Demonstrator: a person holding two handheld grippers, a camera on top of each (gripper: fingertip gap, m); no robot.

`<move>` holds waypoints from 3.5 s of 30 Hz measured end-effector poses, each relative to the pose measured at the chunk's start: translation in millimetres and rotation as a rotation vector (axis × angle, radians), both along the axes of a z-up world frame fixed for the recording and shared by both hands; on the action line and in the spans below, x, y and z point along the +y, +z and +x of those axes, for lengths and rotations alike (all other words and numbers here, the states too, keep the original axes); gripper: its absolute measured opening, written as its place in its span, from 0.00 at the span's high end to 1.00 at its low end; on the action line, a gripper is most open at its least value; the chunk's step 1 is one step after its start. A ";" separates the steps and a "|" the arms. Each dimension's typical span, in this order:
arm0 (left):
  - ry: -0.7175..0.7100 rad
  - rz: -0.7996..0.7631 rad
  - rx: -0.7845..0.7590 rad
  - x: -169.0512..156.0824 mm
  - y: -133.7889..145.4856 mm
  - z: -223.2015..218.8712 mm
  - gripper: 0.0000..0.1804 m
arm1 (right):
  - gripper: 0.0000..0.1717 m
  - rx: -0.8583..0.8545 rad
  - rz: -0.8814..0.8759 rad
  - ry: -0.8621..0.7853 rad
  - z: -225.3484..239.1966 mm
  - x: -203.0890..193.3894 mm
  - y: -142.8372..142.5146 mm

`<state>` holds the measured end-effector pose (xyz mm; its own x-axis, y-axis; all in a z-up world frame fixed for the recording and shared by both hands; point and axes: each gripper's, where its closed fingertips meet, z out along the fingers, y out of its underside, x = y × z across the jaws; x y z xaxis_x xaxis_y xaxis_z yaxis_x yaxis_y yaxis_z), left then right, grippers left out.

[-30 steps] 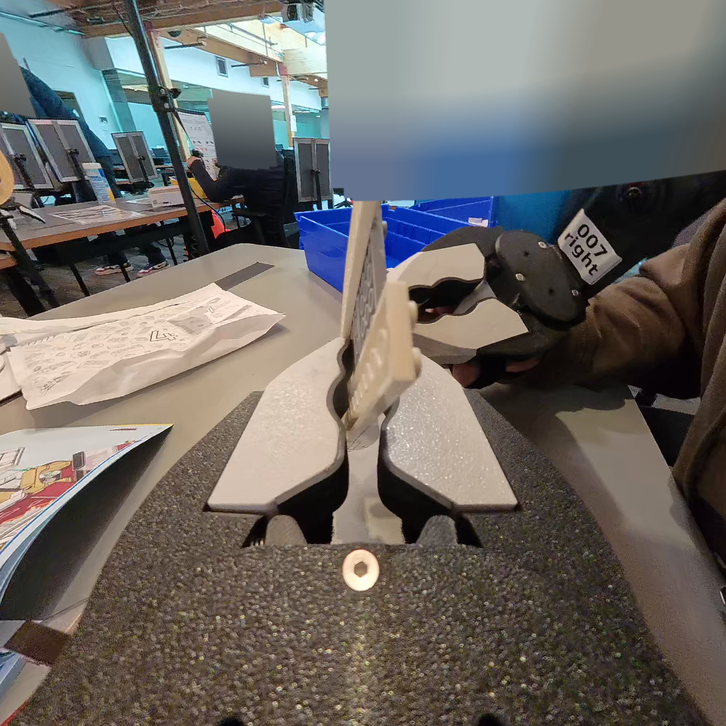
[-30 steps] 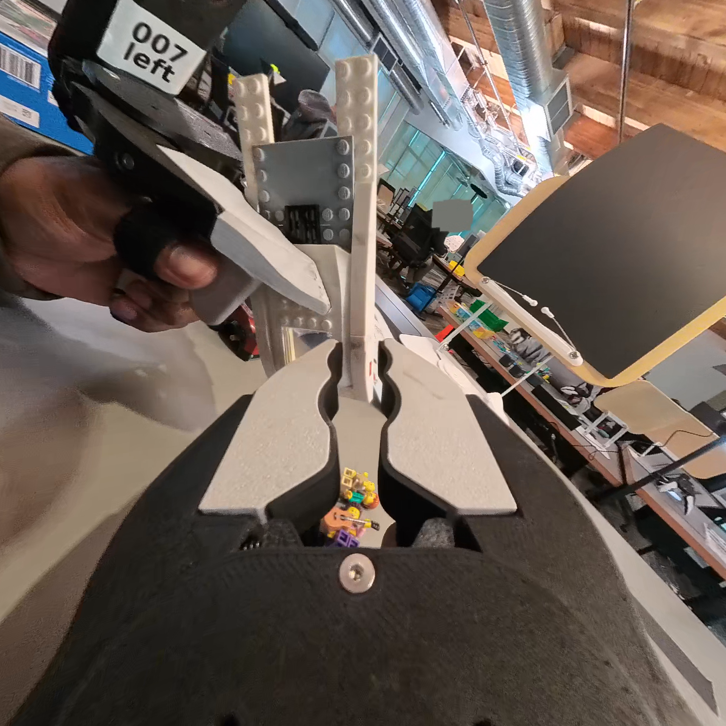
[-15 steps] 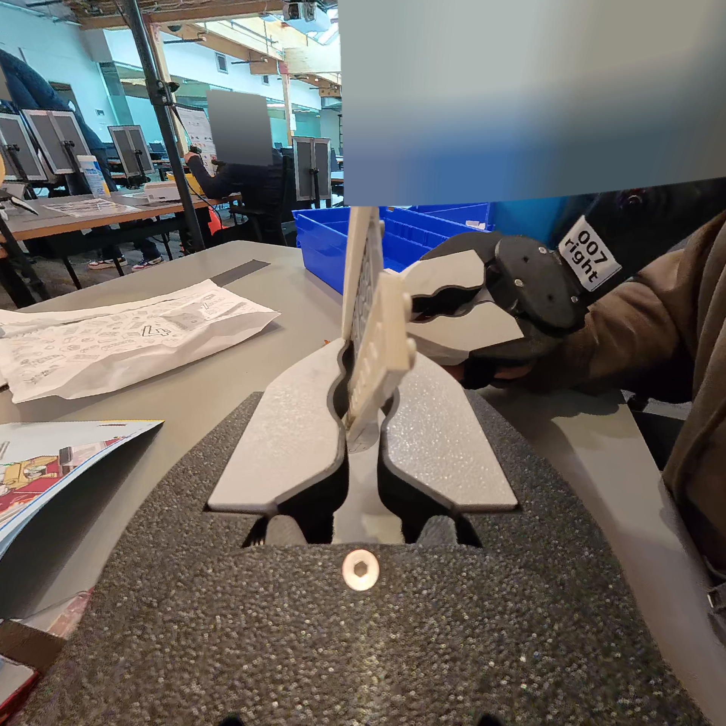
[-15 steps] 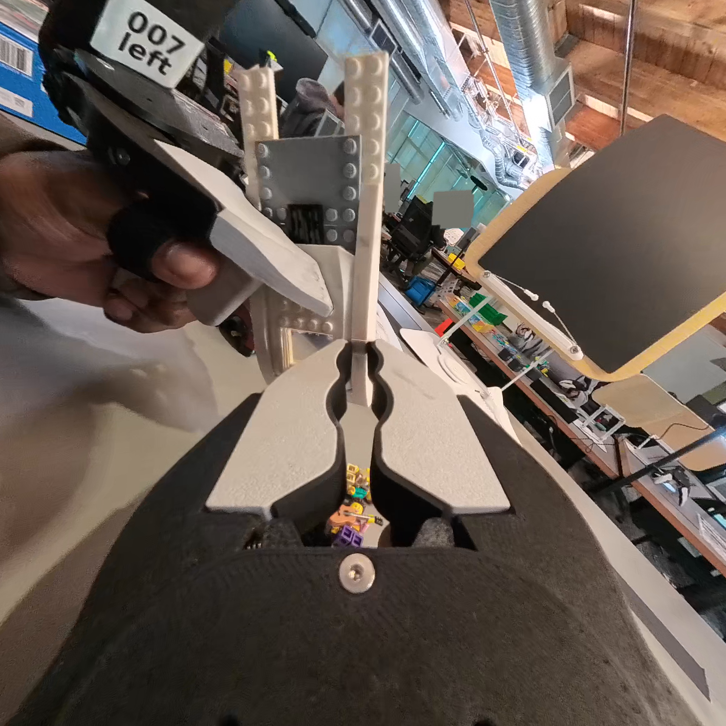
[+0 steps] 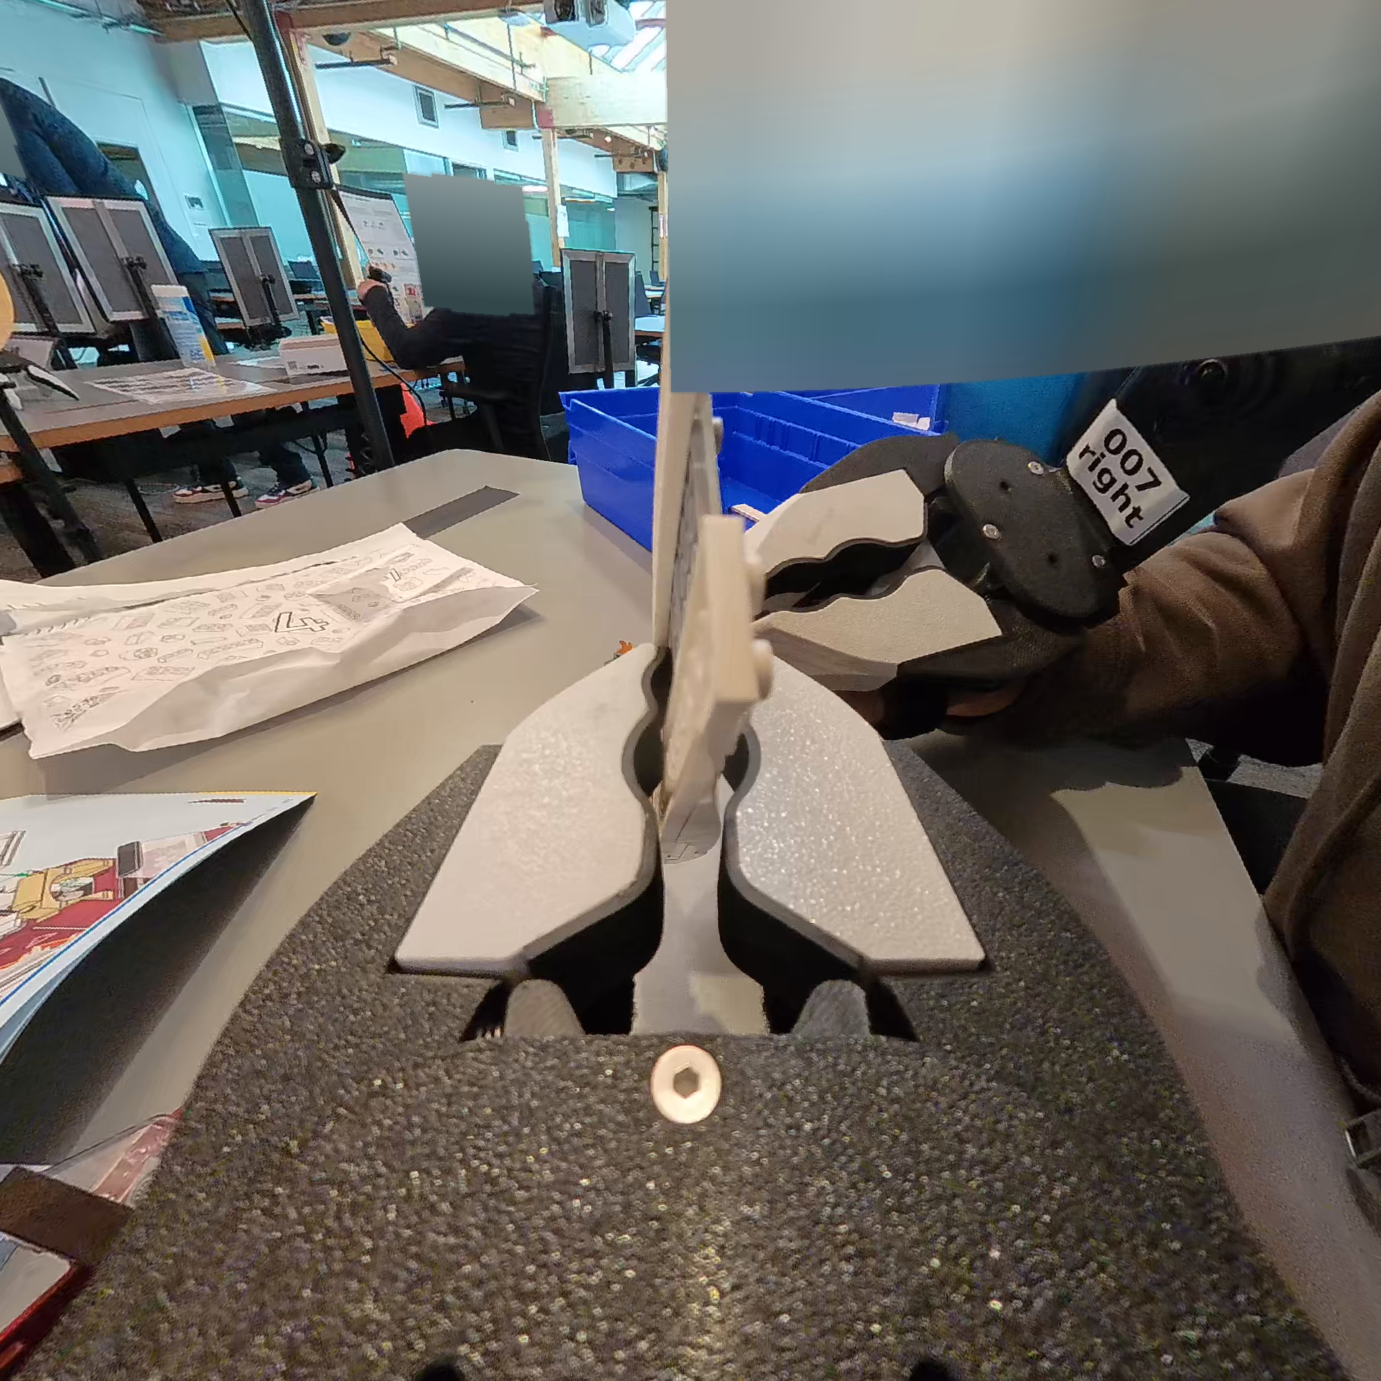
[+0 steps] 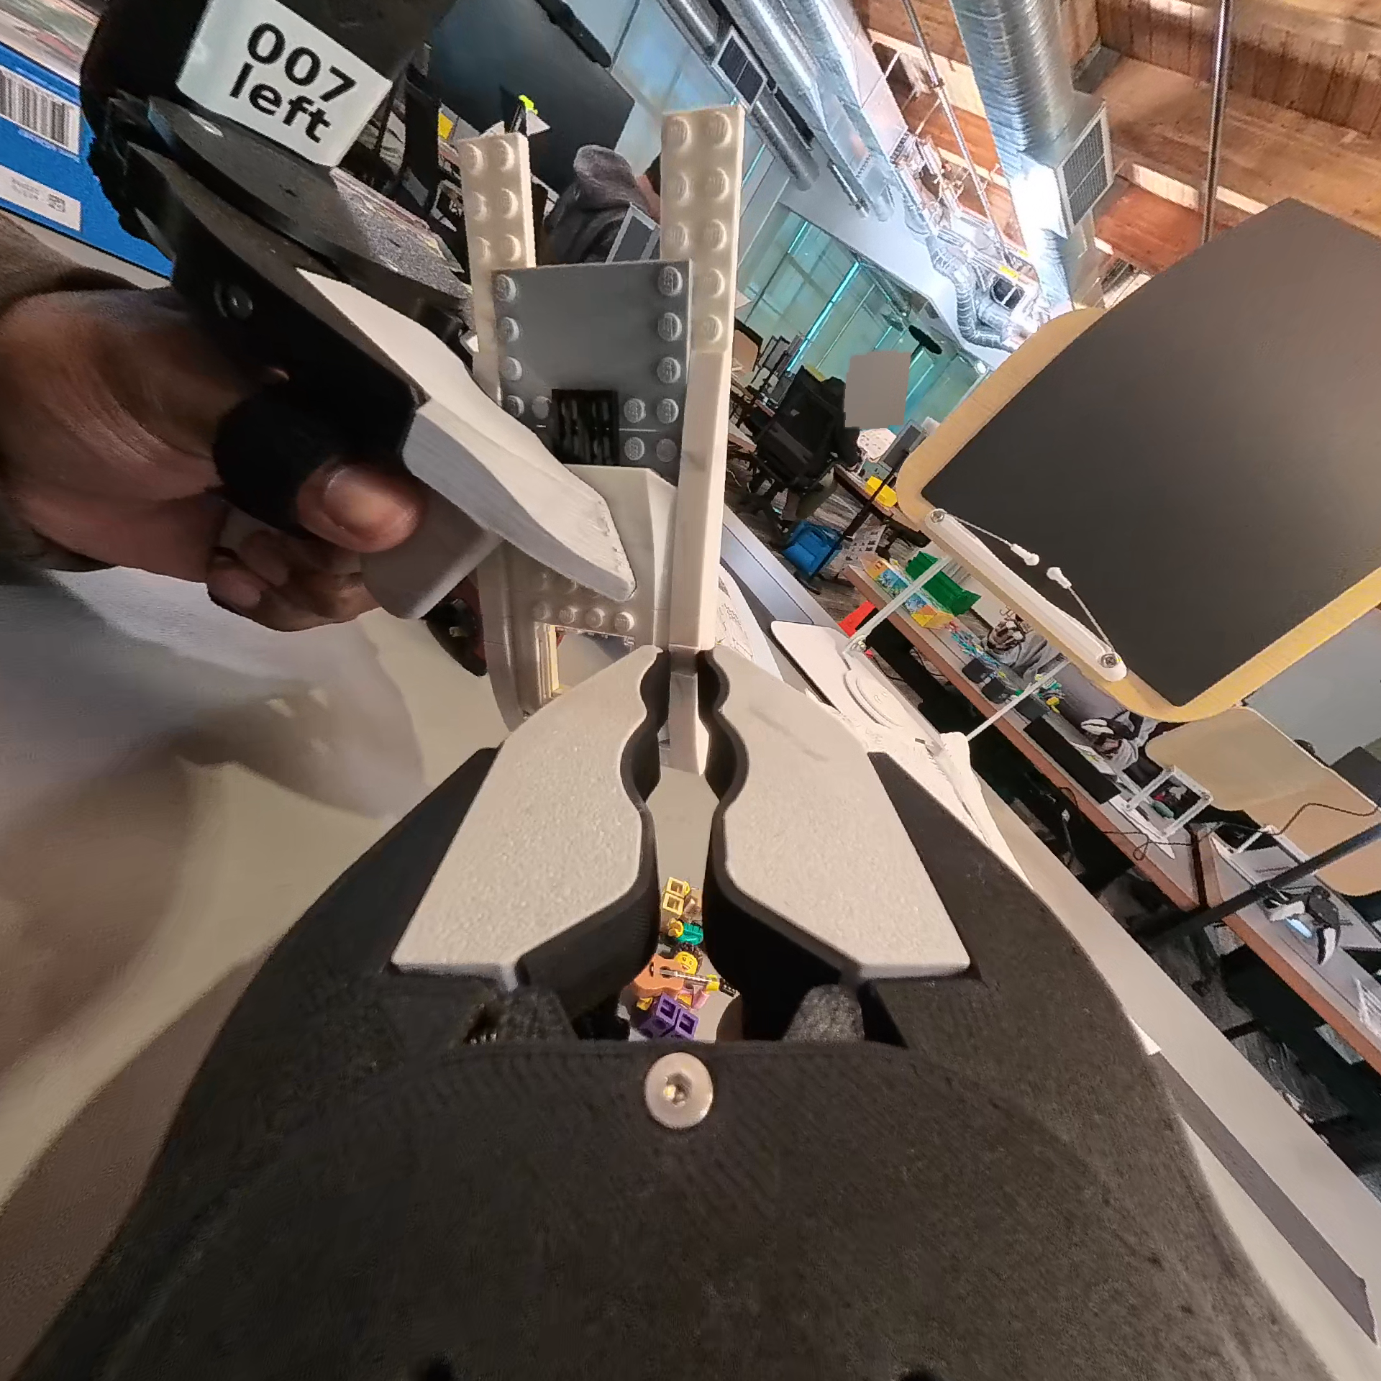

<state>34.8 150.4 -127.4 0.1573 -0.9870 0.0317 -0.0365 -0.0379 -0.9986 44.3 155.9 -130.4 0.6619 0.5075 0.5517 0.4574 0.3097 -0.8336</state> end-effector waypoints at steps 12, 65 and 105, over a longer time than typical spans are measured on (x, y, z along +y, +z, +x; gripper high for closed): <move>0.048 -0.033 -0.025 11.4 3.4 -5.4 0.94 | 0.99 -0.055 0.037 0.000 -5.6 -3.1 -3.2; -0.053 -0.172 -0.053 10.5 -3.1 -1.6 0.94 | 0.89 -0.202 -0.004 0.046 10.3 14.6 -8.9; 0.101 -0.229 -0.105 34.8 4.3 -16.7 0.94 | 1.00 -0.211 0.110 -0.084 27.0 14.1 -6.0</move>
<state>18.1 185.1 -123.1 0.2388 -0.9316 0.2741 0.0827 -0.2617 -0.9616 71.3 170.0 -136.3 0.5631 0.3851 0.7312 0.6459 0.3469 -0.6801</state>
